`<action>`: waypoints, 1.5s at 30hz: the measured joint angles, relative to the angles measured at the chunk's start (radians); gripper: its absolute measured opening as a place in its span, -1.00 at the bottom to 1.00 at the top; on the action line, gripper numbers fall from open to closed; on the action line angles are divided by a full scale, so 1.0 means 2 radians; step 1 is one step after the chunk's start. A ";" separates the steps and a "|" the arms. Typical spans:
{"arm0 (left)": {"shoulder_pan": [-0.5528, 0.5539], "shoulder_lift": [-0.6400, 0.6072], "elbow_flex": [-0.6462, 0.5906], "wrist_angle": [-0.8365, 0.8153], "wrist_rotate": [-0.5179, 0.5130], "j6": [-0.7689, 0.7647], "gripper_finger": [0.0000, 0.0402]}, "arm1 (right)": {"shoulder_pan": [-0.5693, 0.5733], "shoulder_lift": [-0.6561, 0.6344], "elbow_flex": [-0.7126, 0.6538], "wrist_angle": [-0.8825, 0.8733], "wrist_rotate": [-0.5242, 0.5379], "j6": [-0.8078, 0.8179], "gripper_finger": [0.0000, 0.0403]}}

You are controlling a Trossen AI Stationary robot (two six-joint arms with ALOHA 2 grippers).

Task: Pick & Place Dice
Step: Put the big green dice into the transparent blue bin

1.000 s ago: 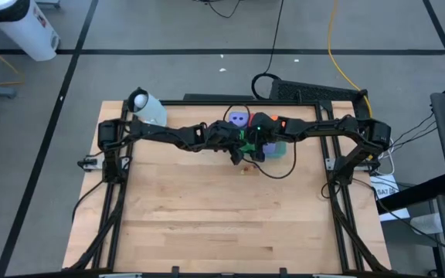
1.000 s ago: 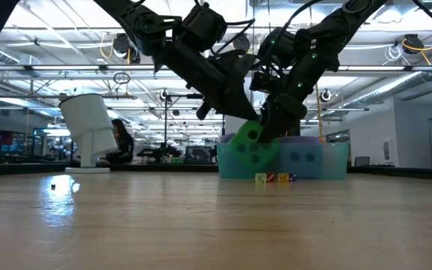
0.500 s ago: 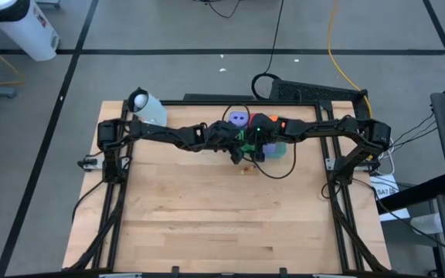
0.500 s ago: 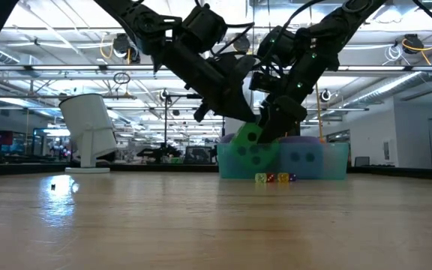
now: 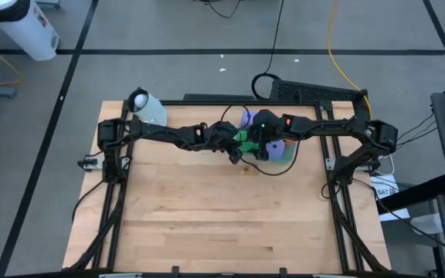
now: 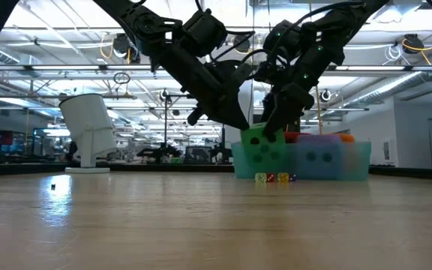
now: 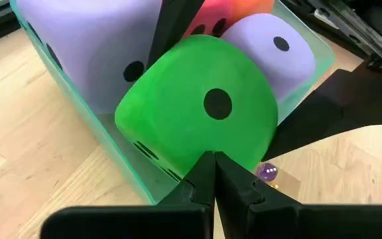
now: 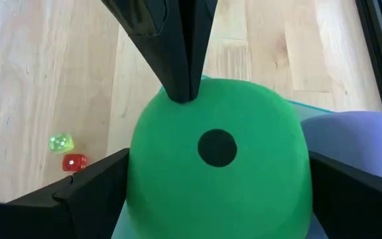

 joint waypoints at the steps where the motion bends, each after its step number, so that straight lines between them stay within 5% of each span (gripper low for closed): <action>1: 0.000 0.000 0.000 0.003 0.000 0.002 -0.95 | 0.000 0.000 0.000 -0.001 0.000 0.000 0.98; 9: -0.002 0.000 -0.002 0.055 0.024 0.051 -0.97 | -0.006 -0.001 0.000 -0.014 -0.012 0.010 0.98; 15: -0.005 -0.007 -0.002 0.099 0.031 0.062 -0.99 | -0.026 -0.002 -0.010 -0.006 -0.074 0.018 0.98; 37: 0.029 0.027 0.007 0.077 0.142 0.091 -0.99 | -0.030 0.001 -0.014 0.055 -0.124 0.019 0.98; 45: 0.039 0.057 0.008 0.076 0.138 0.078 -0.99 | -0.029 0.000 -0.013 0.080 -0.140 0.023 0.98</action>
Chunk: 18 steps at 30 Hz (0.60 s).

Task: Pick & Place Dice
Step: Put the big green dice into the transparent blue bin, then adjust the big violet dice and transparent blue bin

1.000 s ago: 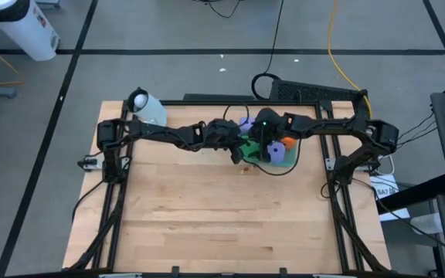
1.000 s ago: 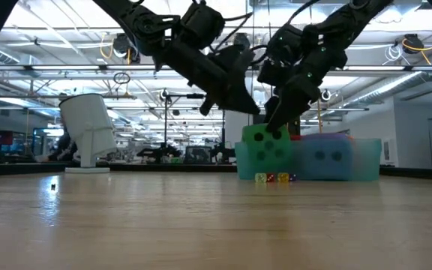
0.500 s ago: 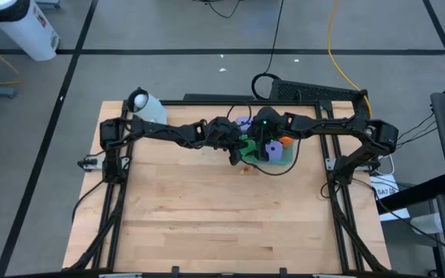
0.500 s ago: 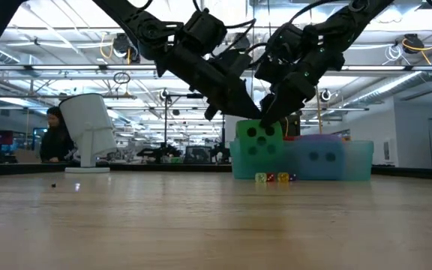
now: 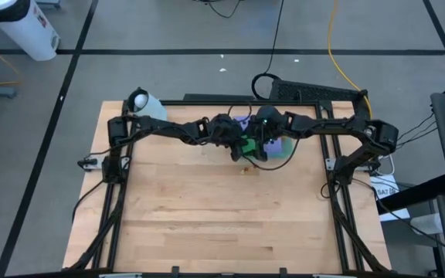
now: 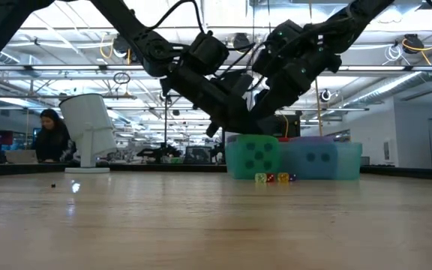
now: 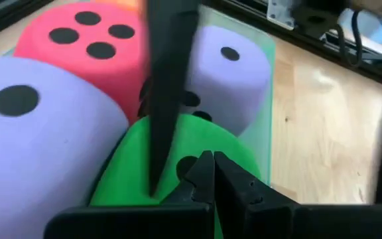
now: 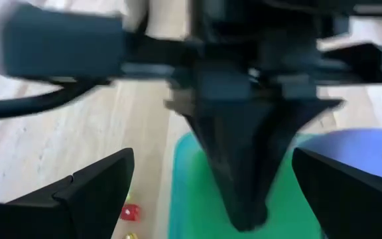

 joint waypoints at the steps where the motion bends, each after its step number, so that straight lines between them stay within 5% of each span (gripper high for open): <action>1: 0.000 0.000 -0.001 0.003 0.002 0.000 -0.99 | 0.000 -0.001 0.000 0.000 -0.001 0.000 0.98; 11: -0.012 -0.051 -0.005 -0.008 -0.001 0.047 -0.99 | 0.001 -0.008 0.000 -0.026 0.041 0.009 0.98; 18: -0.029 -0.101 -0.004 -0.054 -0.062 0.079 -0.99 | 0.001 -0.048 0.000 -0.049 0.081 0.022 0.98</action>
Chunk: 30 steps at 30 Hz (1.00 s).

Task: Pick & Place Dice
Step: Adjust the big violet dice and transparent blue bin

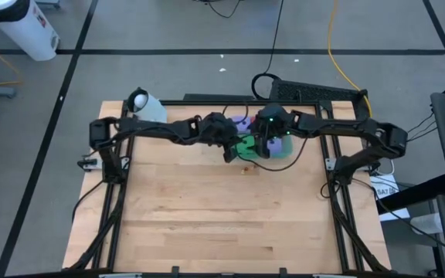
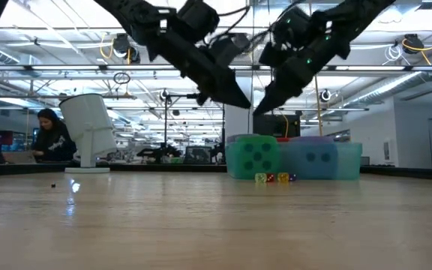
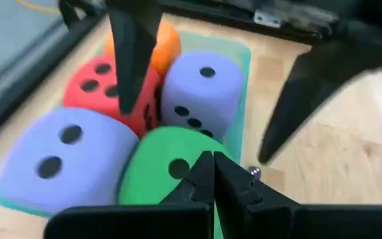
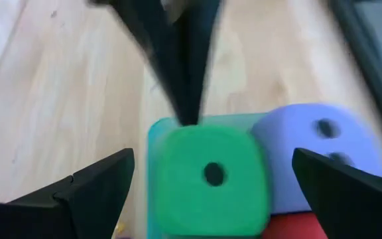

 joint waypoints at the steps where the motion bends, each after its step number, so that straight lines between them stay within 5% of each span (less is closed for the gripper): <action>1: -0.003 -0.008 0.000 -0.007 -0.014 0.003 -0.99 | 0.000 -0.010 0.000 -0.005 0.006 0.002 0.98; 6: -0.012 -0.054 -0.042 0.006 -0.053 0.016 -0.99 | 0.000 -0.065 0.000 -0.066 0.070 0.013 0.96; 15: -0.009 -0.145 -0.205 0.087 -0.065 -0.059 -0.99 | -0.001 -0.142 0.000 -0.183 0.165 0.015 0.85; 20: -0.009 -0.139 -0.235 0.092 -0.065 -0.088 -0.97 | -0.003 -0.153 -0.014 -0.206 0.213 0.023 0.32; 27: -0.008 -0.131 -0.235 0.094 -0.070 -0.104 -0.97 | -0.020 -0.139 -0.037 -0.231 0.210 0.028 -0.81; 30: -0.006 -0.131 -0.235 0.092 -0.080 -0.117 -0.97 | -0.027 -0.132 -0.038 -0.242 0.209 0.042 -0.93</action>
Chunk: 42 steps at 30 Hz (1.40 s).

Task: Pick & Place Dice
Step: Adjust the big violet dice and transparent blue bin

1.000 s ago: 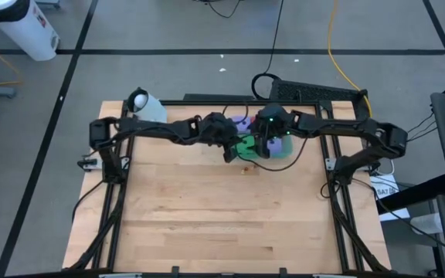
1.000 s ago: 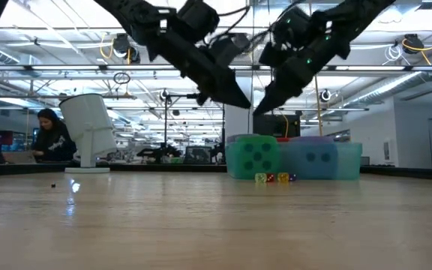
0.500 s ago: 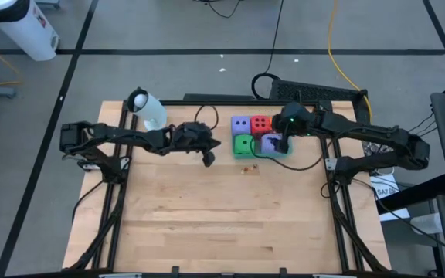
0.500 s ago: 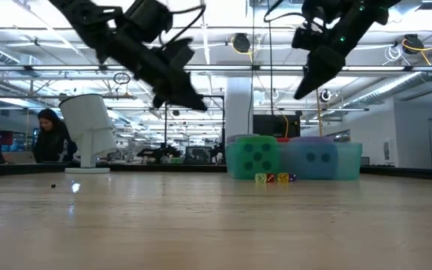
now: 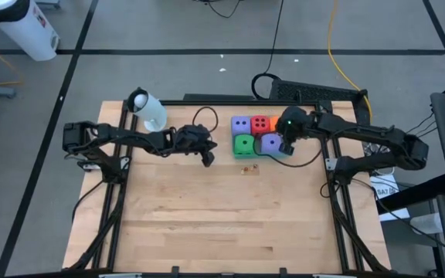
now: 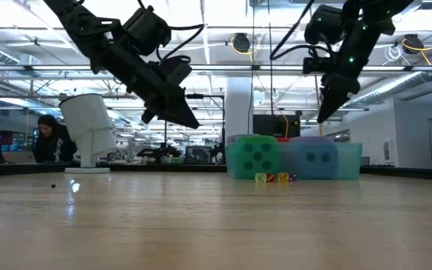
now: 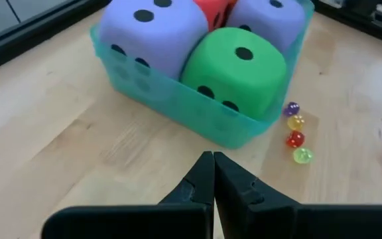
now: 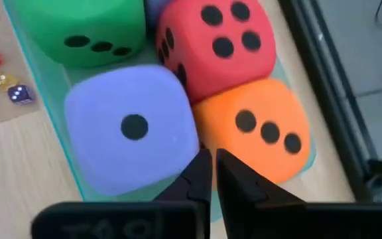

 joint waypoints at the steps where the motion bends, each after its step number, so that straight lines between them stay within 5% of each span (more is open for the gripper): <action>1: 0.002 0.000 0.000 0.000 -0.001 -0.005 -0.97 | -0.002 0.001 0.000 -0.006 -0.001 0.006 -0.92; 14: 0.008 0.054 0.001 0.028 0.020 -0.011 -0.96 | -0.013 0.032 0.000 -0.071 -0.065 0.011 -1.00; 32: 0.034 0.143 0.076 0.020 0.070 -0.017 -0.96 | -0.017 0.160 0.000 0.064 -0.108 -0.021 -1.00; 42: 0.034 0.152 0.089 0.022 0.074 -0.003 -0.96 | -0.015 0.148 0.000 0.063 -0.116 -0.013 -1.00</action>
